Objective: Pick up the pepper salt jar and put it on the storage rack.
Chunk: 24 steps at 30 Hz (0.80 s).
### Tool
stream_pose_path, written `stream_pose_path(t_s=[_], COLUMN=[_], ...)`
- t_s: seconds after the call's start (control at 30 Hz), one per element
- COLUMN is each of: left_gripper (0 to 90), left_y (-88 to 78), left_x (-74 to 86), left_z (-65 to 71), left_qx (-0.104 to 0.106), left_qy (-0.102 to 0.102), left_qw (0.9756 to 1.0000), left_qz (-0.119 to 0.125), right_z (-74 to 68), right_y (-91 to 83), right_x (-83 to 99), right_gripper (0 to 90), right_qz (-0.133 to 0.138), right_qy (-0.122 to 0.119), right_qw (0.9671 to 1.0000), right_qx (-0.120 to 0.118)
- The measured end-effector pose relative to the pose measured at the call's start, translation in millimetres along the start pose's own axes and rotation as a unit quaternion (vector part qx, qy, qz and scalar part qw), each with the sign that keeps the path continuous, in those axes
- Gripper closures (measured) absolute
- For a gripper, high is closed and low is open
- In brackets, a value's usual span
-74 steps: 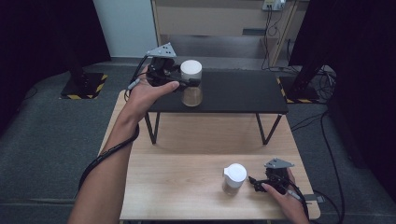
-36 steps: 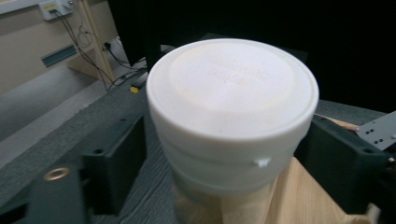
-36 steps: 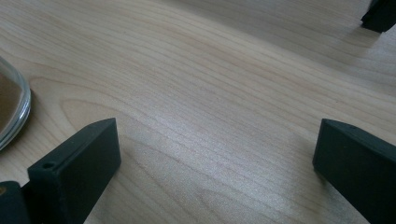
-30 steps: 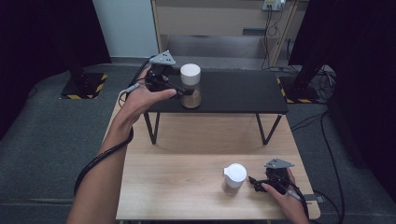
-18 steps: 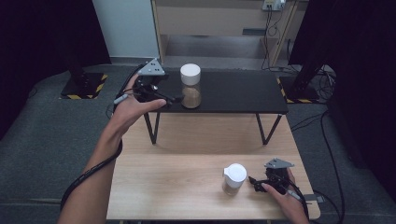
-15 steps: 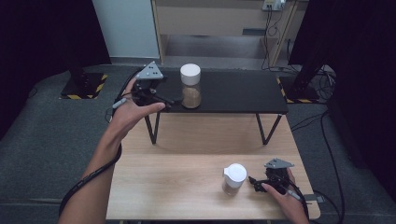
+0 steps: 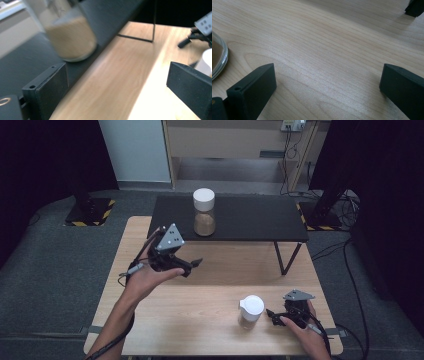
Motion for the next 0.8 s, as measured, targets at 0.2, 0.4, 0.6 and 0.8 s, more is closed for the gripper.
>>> stream_pose_path(t_s=[0.2, 0.4, 0.6, 0.8], left_gripper=[2.8, 2.8, 3.0, 3.0], left_y=[17.1, 32.3, 40.6, 34.7], left_x=[28.5, 68.6, 98.3, 126.1], left_z=[21.6, 29.9, 40.0, 43.8], left_qx=[0.011, 0.028, 0.022, 0.005], left_qy=[-0.013, -0.064, -0.072, -0.089], left_qw=[0.9995, 0.997, 0.9946, 0.9915], left_qz=[-0.025, -0.034, -0.071, -0.094], right_z=[-0.2, -0.2, -0.2, -0.3], right_y=[-0.1, -0.1, -0.1, -0.2], right_x=[0.0, 0.3, 0.3, 0.4], right_gripper=[1.6, 1.6, 1.6, 1.6], right_qz=[0.0, 0.001, 0.001, 0.001], right_qy=[0.0, 0.0, 0.0, 0.0], right_qw=[1.0, 1.0, 1.0, 1.0], right_qx=[0.0, 0.001, 0.001, 0.001])
Point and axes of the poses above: each handheld gripper's, and its own axes: y roughly forward along the jaws, x roughly out of its underside, z roughly to its right, the point moved 4 cm from there along y, roughly forward along the jaws, and after that the axes turned 12 degrees about z, right-handed, at the moved point
